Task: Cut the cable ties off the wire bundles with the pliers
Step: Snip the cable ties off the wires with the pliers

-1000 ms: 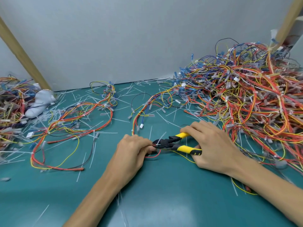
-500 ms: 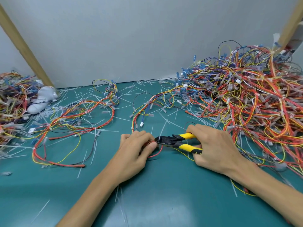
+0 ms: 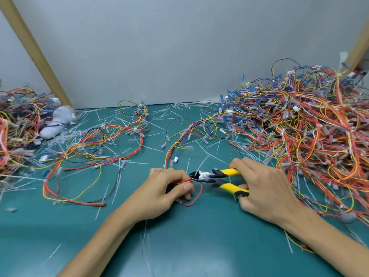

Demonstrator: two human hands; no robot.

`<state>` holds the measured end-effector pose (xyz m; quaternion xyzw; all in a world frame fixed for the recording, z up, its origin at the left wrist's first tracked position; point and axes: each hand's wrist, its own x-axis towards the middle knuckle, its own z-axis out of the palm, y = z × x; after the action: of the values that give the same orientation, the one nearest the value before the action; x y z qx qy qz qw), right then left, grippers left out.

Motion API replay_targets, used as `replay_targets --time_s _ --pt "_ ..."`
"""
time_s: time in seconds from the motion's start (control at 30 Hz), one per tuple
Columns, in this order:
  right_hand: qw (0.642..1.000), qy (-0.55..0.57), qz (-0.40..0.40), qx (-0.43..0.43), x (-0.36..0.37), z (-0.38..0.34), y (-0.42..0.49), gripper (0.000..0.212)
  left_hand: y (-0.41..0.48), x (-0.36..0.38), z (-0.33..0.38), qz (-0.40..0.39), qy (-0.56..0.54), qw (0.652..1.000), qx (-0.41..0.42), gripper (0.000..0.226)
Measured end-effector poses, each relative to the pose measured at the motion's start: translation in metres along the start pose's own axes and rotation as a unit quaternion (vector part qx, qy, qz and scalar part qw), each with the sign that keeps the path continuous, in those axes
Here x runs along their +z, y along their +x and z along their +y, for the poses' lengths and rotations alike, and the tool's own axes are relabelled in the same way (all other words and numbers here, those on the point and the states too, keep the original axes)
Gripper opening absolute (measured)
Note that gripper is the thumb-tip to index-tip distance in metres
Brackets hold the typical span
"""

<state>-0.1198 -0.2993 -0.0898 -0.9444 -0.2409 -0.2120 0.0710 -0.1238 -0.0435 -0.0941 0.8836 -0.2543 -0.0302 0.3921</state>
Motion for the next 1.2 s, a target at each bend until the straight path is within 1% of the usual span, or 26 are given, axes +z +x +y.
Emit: replay_targets --time_s 0.1,0.2,0.27,0.4,0.5,0.63,0.97,1.2 --pt "1.000 0.020 -0.002 0.006 0.001 -0.001 -0.001 0.034 -0.001 0.002 0.000 0.006 -0.011 1.000 0.006 0.019" --pt "0.999 0.035 0.003 0.010 0.003 0.001 0.000 0.030 -0.001 0.009 -0.002 0.045 0.022 0.999 0.007 0.024" --pt "0.999 0.038 -0.003 0.013 0.004 0.002 0.001 0.031 0.000 0.012 -0.004 0.067 0.047 0.997 0.008 0.026" --pt "1.000 0.021 -0.018 0.002 0.004 0.004 0.001 0.033 -0.002 0.013 -0.004 0.099 0.097 0.990 0.004 0.021" --pt "0.999 0.021 -0.029 -0.002 0.005 0.004 0.002 0.039 -0.003 0.014 -0.004 0.115 0.115 0.987 0.004 0.019" --pt "0.999 0.026 -0.035 -0.002 0.004 0.004 0.003 0.045 -0.003 0.014 -0.005 0.128 0.130 0.983 0.011 0.018" --pt "0.999 0.032 -0.029 -0.009 0.004 0.005 0.003 0.048 -0.001 0.013 -0.006 0.132 0.122 0.984 0.016 0.019" --pt "0.999 0.009 -0.036 0.000 0.000 0.003 0.001 0.027 -0.002 0.013 -0.004 0.125 0.129 0.984 0.012 0.019"
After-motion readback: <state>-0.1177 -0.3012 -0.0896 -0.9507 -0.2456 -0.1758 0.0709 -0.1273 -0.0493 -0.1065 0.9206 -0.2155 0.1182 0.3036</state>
